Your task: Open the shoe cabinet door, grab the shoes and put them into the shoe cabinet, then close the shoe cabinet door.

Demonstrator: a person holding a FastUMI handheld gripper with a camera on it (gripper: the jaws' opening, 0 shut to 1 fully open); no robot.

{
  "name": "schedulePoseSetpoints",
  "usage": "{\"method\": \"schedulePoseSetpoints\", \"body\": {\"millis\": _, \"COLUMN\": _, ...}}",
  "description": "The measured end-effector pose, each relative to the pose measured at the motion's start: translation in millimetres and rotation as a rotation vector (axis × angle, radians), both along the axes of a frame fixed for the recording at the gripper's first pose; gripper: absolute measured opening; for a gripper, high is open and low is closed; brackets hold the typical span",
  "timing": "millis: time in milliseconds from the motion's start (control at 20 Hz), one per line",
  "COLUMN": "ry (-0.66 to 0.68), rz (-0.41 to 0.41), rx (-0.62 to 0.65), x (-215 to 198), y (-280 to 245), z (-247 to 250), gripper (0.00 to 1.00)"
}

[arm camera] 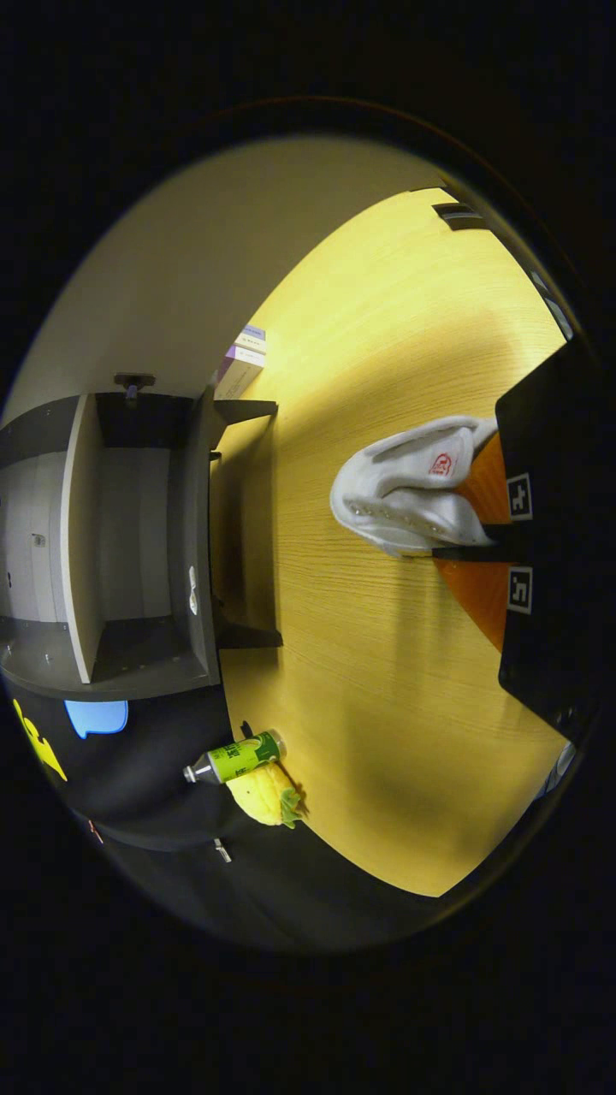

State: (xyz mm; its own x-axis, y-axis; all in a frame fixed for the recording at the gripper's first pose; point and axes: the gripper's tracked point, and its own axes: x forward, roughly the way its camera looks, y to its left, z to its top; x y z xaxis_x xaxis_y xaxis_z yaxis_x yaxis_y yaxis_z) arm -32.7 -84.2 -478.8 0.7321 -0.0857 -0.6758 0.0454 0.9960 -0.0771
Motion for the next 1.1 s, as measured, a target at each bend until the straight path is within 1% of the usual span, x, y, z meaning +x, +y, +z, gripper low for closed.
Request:
{"method": "schedulePoseSetpoints", "body": {"millis": 100, "ry": -0.012, "rz": -0.012, "rx": -0.010, "x": 2, "y": 0, "z": 24, "gripper": 0.05}}
{"method": "schedulePoseSetpoints", "body": {"millis": 250, "ry": -0.070, "rz": -0.031, "rx": -0.039, "x": 16, "y": 5, "z": 83, "gripper": 0.05}}
{"method": "schedulePoseSetpoints", "body": {"millis": 400, "ry": -0.161, "rz": -0.050, "rx": -0.050, "x": 39, "y": 17, "z": 155, "gripper": 0.05}}
{"method": "schedulePoseSetpoints", "body": {"millis": 550, "ry": -0.233, "rz": -0.051, "rx": -0.048, "x": 68, "y": 29, "z": 214, "gripper": 0.05}}
{"method": "schedulePoseSetpoints", "body": {"millis": 650, "ry": -0.272, "rz": -0.048, "rx": -0.063, "x": 92, "y": 31, "z": 249, "gripper": 0.05}}
{"method": "schedulePoseSetpoints", "body": {"millis": 850, "ry": -0.333, "rz": -0.027, "rx": -0.071, "x": 150, "y": 40, "z": 296, "gripper": 0.05}}
{"method": "schedulePoseSetpoints", "body": {"millis": 1000, "ry": -0.390, "rz": -0.005, "rx": -0.086, "x": 205, "y": 44, "z": 330, "gripper": 0.05}}
{"method": "schedulePoseSetpoints", "body": {"millis": 1100, "ry": -0.421, "rz": 0.013, "rx": -0.094, "x": 247, "y": 47, "z": 345, "gripper": 0.05}}
